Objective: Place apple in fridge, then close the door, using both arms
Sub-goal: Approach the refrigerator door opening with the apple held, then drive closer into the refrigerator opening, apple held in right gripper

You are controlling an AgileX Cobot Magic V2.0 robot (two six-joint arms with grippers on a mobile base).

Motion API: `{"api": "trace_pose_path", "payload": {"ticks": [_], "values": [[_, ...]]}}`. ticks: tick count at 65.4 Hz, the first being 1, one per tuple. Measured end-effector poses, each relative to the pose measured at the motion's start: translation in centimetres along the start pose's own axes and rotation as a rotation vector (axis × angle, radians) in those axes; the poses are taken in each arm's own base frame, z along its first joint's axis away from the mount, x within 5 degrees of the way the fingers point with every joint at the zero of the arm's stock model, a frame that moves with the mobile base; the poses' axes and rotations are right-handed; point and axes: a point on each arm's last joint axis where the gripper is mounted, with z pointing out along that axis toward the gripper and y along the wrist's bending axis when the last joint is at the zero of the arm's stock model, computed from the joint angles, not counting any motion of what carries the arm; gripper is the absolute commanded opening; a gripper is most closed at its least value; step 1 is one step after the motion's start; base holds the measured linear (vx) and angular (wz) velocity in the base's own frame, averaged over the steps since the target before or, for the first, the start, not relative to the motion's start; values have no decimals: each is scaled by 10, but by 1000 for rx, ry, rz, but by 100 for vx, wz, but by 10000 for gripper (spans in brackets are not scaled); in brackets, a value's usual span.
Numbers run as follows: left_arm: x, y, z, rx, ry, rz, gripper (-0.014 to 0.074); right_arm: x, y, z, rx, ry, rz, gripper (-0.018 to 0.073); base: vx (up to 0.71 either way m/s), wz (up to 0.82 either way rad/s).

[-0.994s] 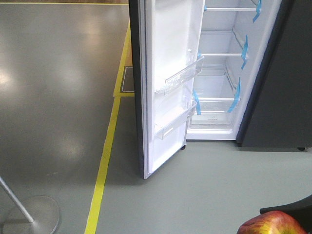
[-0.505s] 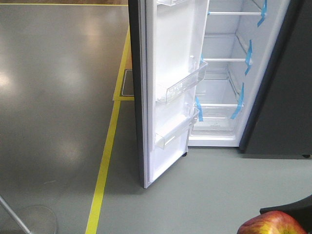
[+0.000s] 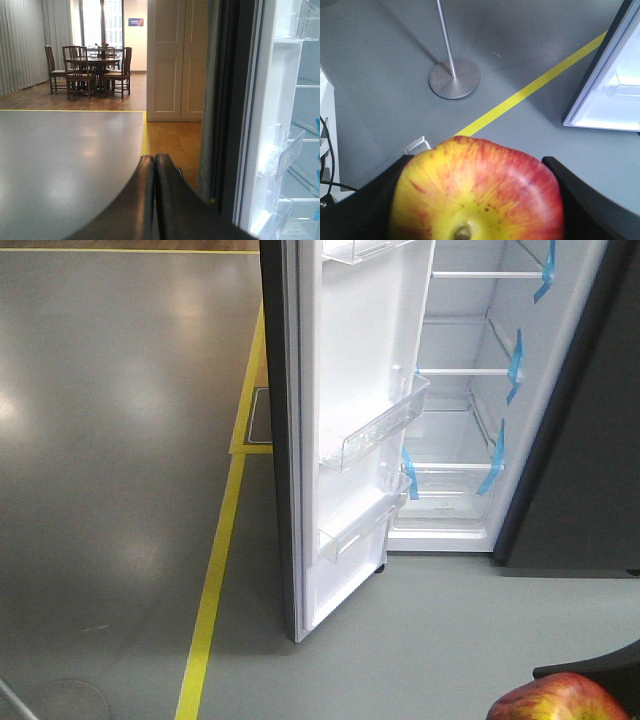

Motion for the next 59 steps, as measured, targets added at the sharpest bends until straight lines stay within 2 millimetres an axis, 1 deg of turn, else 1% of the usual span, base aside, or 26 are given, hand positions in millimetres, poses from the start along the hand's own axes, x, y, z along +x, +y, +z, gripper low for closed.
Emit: {"api": "trace_pose_path", "payload": {"ticks": [59], "values": [[0,0,0,0,0,0,-6,0,0,0,0,0,0,169,10,-1]]}}
